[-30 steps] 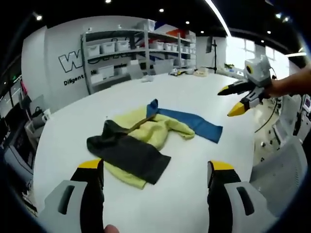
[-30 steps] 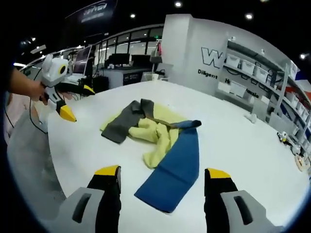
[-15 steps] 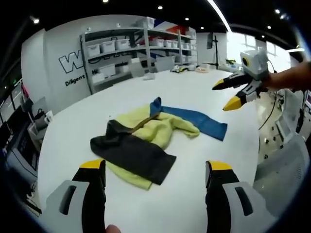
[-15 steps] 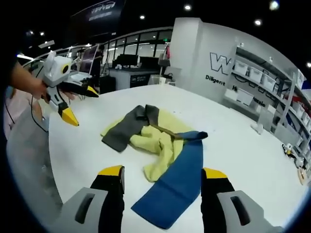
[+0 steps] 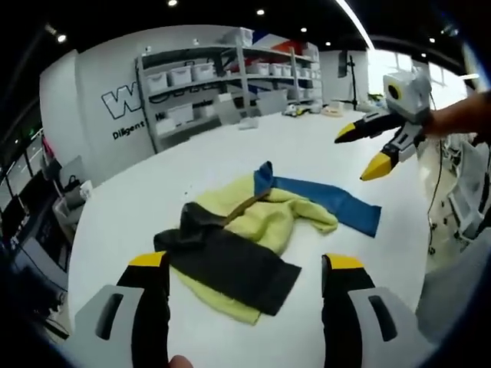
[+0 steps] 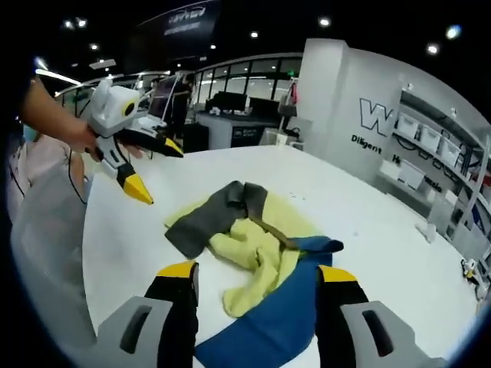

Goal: Fold the garment on the visible template until the final outline fits inside the template.

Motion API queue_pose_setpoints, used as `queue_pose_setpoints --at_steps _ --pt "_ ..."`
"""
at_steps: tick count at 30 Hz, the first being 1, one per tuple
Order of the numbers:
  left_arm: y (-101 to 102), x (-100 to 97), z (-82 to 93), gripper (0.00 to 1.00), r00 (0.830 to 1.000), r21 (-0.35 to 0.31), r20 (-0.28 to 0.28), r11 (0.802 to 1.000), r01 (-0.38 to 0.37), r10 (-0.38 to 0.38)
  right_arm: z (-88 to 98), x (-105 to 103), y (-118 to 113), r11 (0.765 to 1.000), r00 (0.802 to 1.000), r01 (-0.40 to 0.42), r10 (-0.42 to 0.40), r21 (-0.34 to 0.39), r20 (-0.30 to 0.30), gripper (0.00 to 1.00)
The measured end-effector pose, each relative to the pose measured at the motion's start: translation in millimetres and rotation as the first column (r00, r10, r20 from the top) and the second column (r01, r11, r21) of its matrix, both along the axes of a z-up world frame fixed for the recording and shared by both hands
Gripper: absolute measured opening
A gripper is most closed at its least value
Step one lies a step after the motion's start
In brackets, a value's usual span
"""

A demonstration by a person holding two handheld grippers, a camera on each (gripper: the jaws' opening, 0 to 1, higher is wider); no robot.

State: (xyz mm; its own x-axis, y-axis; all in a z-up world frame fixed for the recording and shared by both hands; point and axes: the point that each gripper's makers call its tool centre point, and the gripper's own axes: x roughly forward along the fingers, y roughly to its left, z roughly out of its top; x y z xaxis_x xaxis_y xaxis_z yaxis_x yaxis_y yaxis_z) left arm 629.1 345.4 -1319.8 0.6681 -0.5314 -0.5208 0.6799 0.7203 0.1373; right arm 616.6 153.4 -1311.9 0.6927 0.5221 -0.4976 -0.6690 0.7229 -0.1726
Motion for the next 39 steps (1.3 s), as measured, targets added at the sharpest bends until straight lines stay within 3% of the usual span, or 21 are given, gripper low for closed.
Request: queue_pose_setpoints --at_steps 8,12,25,39 --pt "-14 18.5 -8.8 0.72 0.996 0.050 0.004 0.995 0.084 -0.084 -4.2 19 9 0.999 1.000 -0.011 0.011 -0.033 -0.002 0.50" --pt "-22 28.0 -14.5 0.68 0.995 0.042 -0.005 0.994 0.098 -0.098 -7.3 29 10 0.999 1.000 -0.002 0.001 -0.046 -0.008 0.47" --pt "-24 55.6 -35.3 0.56 0.986 0.138 0.015 0.977 0.165 -0.168 -31.2 72 19 0.997 0.998 0.035 -0.038 -0.066 -0.050 0.41" --pt "-24 99.9 -65.5 0.43 0.983 0.220 0.053 0.962 0.159 -0.174 -60.4 109 27 0.990 0.997 0.003 -0.014 -0.137 -0.076 0.29"
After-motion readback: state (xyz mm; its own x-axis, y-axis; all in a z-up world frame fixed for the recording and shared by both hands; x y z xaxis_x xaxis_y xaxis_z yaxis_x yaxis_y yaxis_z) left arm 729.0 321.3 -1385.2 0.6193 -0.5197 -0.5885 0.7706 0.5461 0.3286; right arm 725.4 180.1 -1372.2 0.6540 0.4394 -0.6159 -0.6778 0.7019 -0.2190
